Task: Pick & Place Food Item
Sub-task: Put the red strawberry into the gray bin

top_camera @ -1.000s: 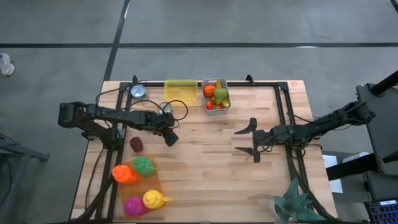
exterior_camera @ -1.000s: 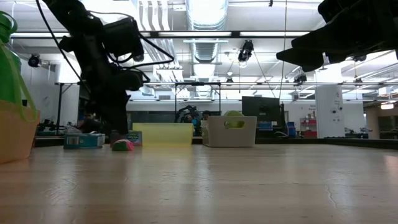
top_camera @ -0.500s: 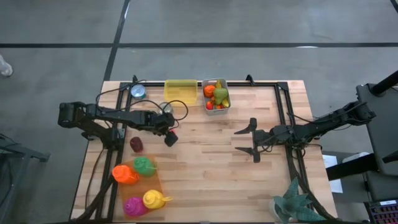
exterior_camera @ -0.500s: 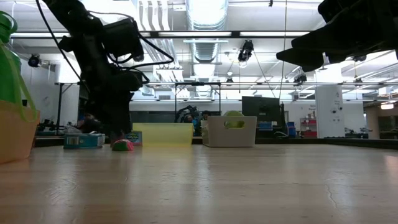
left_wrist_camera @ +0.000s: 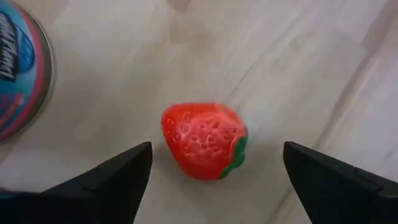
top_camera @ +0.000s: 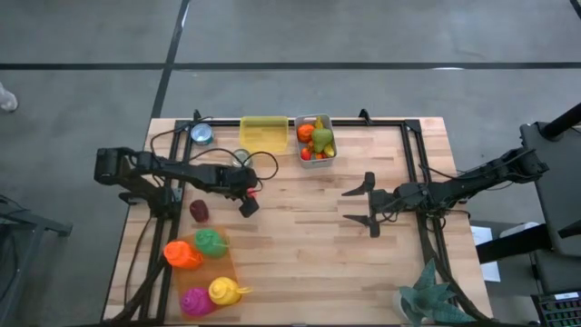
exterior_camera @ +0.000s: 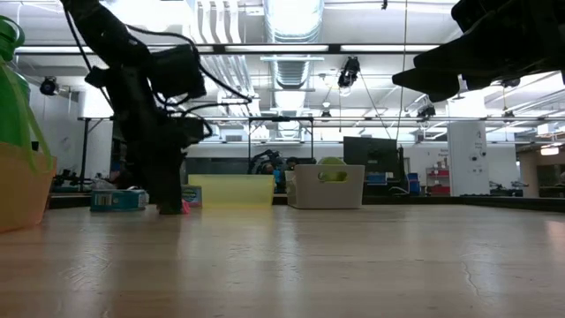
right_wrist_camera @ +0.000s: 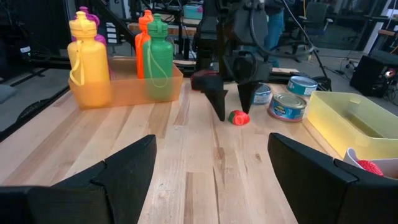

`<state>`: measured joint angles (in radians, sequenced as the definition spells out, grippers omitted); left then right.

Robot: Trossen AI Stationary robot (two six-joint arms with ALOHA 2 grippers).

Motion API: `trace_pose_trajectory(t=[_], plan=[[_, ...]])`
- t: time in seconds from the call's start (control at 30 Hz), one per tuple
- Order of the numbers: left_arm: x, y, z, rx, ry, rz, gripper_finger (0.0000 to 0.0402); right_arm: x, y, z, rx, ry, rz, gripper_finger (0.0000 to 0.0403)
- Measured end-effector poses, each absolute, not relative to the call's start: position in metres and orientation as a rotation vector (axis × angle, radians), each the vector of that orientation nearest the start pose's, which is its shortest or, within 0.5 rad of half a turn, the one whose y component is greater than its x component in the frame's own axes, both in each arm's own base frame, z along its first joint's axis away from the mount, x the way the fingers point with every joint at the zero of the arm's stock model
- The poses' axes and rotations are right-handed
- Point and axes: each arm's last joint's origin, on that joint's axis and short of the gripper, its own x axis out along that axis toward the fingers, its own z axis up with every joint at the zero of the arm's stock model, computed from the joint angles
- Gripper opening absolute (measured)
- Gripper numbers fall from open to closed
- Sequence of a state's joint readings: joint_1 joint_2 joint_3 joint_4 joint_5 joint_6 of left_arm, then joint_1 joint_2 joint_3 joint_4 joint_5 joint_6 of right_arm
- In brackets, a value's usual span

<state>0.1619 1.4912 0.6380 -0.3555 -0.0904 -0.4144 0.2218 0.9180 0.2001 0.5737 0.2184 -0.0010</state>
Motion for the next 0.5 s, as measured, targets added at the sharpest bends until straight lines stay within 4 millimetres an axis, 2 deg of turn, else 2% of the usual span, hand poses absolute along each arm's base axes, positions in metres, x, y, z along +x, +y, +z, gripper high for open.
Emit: trace_pose_trajectory(t=[0.37,0.5], plan=[[0.2371,0.0424,0.1259,-0.371,1.160,0.478,0.0363,0.1757,0.0332,0.1834,-0.032,0.141,0.004,0.0306],[0.2371,0.0429,0.1258,-0.366,1.157,0.486,0.0334,0.1757,0.0332,0.1834,-0.032,0.141,0.004,0.0306]])
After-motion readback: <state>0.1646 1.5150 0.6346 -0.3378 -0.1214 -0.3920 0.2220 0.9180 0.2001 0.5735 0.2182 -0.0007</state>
